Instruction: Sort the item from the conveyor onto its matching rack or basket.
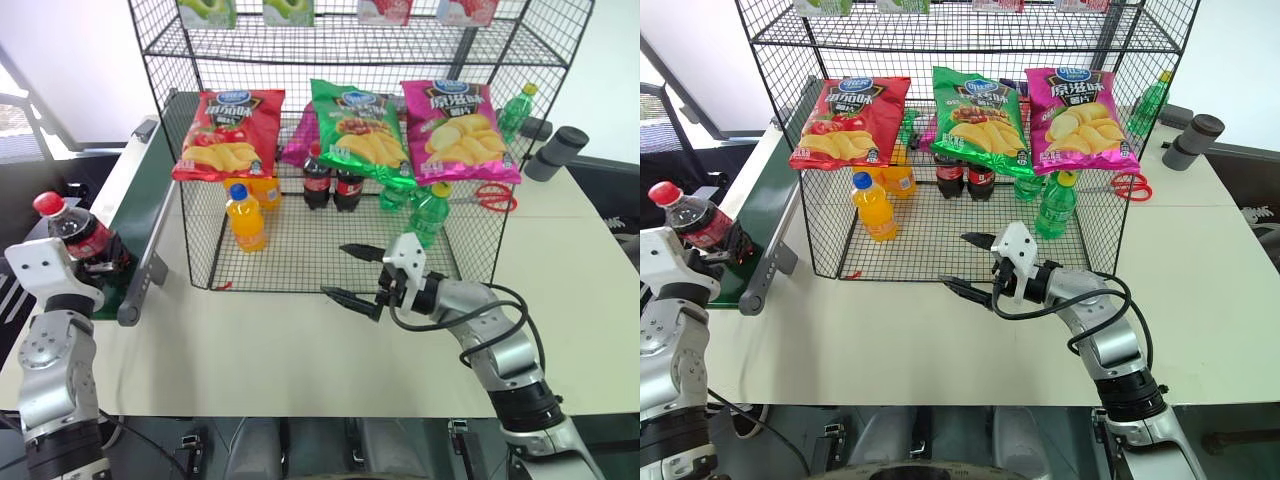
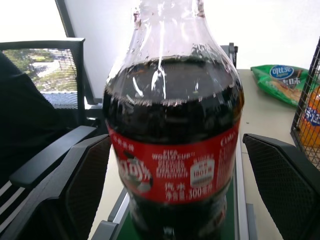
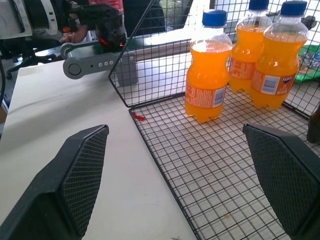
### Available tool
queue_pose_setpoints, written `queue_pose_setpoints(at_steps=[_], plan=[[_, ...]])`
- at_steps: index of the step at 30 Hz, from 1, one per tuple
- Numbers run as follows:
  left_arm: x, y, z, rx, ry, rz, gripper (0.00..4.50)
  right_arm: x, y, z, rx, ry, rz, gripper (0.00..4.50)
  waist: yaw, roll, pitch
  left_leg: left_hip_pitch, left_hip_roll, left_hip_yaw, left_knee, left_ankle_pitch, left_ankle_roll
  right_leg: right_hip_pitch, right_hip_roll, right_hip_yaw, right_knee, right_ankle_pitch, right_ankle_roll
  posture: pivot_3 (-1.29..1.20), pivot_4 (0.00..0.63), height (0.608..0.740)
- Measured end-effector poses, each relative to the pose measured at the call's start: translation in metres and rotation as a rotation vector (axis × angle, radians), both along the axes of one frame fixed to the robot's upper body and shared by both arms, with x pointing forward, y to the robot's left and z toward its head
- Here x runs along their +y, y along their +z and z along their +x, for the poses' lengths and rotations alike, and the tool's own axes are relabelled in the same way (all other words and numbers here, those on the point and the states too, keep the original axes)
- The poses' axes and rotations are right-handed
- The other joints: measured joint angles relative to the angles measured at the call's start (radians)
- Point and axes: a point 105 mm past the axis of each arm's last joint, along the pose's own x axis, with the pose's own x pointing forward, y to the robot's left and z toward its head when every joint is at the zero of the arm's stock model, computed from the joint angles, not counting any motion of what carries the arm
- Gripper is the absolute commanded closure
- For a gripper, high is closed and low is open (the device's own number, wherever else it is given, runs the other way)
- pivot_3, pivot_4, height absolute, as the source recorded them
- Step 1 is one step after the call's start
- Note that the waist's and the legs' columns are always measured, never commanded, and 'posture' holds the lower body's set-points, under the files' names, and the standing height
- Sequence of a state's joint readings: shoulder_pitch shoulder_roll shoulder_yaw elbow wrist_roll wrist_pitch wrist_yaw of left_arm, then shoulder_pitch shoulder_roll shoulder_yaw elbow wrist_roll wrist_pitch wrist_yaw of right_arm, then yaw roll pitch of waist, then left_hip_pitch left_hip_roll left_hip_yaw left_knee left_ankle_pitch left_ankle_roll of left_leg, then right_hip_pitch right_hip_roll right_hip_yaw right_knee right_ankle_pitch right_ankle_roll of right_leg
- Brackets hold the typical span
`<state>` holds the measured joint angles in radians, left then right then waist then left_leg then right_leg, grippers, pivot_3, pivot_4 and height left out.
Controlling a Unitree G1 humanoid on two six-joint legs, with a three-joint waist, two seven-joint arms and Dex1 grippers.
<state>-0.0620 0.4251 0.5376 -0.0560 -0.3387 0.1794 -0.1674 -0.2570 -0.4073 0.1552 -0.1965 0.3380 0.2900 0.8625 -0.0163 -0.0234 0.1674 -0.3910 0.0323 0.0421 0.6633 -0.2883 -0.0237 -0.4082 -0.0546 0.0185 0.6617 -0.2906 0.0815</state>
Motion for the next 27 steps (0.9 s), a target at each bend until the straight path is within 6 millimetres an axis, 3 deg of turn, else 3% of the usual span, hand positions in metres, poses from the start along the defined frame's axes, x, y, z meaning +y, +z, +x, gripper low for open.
queue_pose_setpoints(at_steps=[5,12,17,20,23,27], plan=[[0.0,0.003,-0.002,-0.011,0.001,0.004,1.53,0.001,-0.001,0.0,0.001,0.001,-0.001,0.0,0.0,0.0,0.0,0.0,0.0,0.0,0.0,0.0,0.0,0.0,0.0,0.0,0.0,0.0,0.0,0.0,0.15,0.734],[-0.005,0.008,-0.006,-0.037,-0.008,0.003,1.54,0.001,-0.001,0.0,0.001,0.002,-0.002,0.0,0.0,-0.001,0.0,-0.001,0.0,0.0,0.0,0.0,0.0,-0.001,-0.001,-0.001,-0.001,0.0,0.0,0.0,0.15,0.734],[-0.013,0.048,-0.012,-0.151,-0.076,0.033,1.54,-0.001,-0.001,0.0,0.0,0.0,-0.007,0.0,0.0,-0.001,0.0,-0.002,0.0,0.0,-0.001,0.0,0.0,-0.001,-0.001,-0.001,-0.002,0.0,0.0,0.0,0.15,0.734],[-0.032,0.077,-0.015,-0.209,-0.216,0.06,1.54,-0.001,0.0,0.0,-0.002,0.003,-0.01,0.0,0.0,-0.001,0.0,-0.002,0.0,0.0,-0.001,0.0,0.0,-0.001,-0.001,-0.001,-0.003,-0.001,-0.002,0.0,0.15,0.734],[-0.07,0.1,-0.022,-0.229,-0.459,0.073,1.54,-0.004,0.004,0.001,-0.019,0.016,-0.032,0.0,-0.001,-0.001,0.001,-0.002,-0.001,0.0,-0.001,0.0,0.0,0.0,-0.002,-0.001,-0.004,-0.001,-0.003,0.0,0.15,0.734],[-0.117,0.105,-0.028,-0.19,-0.71,0.05,1.54,-0.003,0.01,0.002,-0.017,0.043,-0.028,0.0,-0.002,0.0,0.001,-0.002,-0.001,0.0,-0.002,0.0,0.0,0.0,-0.002,-0.001,-0.005,-0.001,-0.003,0.0,0.15,0.734]])
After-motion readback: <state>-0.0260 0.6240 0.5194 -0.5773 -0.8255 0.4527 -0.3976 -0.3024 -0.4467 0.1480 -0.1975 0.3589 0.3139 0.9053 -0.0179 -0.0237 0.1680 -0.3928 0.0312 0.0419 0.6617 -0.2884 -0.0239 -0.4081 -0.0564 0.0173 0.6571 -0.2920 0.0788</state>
